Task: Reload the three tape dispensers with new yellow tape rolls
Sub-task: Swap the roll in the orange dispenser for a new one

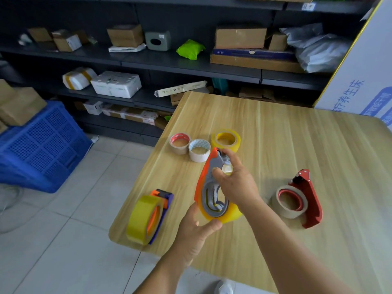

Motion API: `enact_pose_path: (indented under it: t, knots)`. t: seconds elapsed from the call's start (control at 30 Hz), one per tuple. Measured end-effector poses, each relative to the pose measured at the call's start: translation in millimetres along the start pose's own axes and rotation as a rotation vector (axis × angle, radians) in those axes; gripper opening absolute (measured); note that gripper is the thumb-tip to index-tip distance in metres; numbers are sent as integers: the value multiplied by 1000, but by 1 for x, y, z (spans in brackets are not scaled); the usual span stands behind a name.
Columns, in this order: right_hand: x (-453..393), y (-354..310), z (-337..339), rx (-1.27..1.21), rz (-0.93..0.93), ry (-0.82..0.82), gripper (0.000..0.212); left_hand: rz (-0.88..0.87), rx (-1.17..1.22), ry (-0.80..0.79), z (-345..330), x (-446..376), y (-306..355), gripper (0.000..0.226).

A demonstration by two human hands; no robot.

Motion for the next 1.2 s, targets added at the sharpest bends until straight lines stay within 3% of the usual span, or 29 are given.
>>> enact_pose_path:
  t: [0.2, 0.37, 0.47, 0.63, 0.73, 0.8, 0.9, 0.97, 1.1, 1.2]
  knots:
    - [40, 6, -33, -70, -128, -113, 64, 56, 49, -81, 31, 44, -29, 73]
    - [67, 11, -43, -216, -233, -135, 76, 66, 61, -216, 49, 69, -36, 93]
    - [76, 13, -51, -396, -376, -115, 78, 159, 79, -232, 53, 77, -48, 96]
    - [85, 6, -70, -518, -480, -108, 68, 307, 255, -176, 51, 86, -60, 108]
    - [83, 9, -79, -566, -541, -122, 56, 354, 314, -144, 55, 84, -59, 84]
    - [80, 13, -81, -593, -557, -117, 34, 387, 327, -134, 56, 81, -61, 71]
    - [78, 20, -83, -649, -564, -93, 8, 438, 351, -138, 57, 80, -59, 111]
    - [77, 24, -85, -666, -577, -87, 9, 470, 354, -133, 57, 78, -61, 119]
    - [74, 32, -92, -668, -601, -62, 18, 527, 333, -94, 61, 72, -67, 84]
    - [71, 35, -98, -689, -607, -45, 22, 551, 288, -72, 64, 66, -71, 82]
Point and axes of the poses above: each hand's wrist, its own x-axis away from the middle knuckle, its own z-axis out of the back of the hand, y = z × x, the point moved 1 cm from there along -x, towards the middle knuckle, and after that the axes turned 4 degrees about -x, right-handed, at the moved point
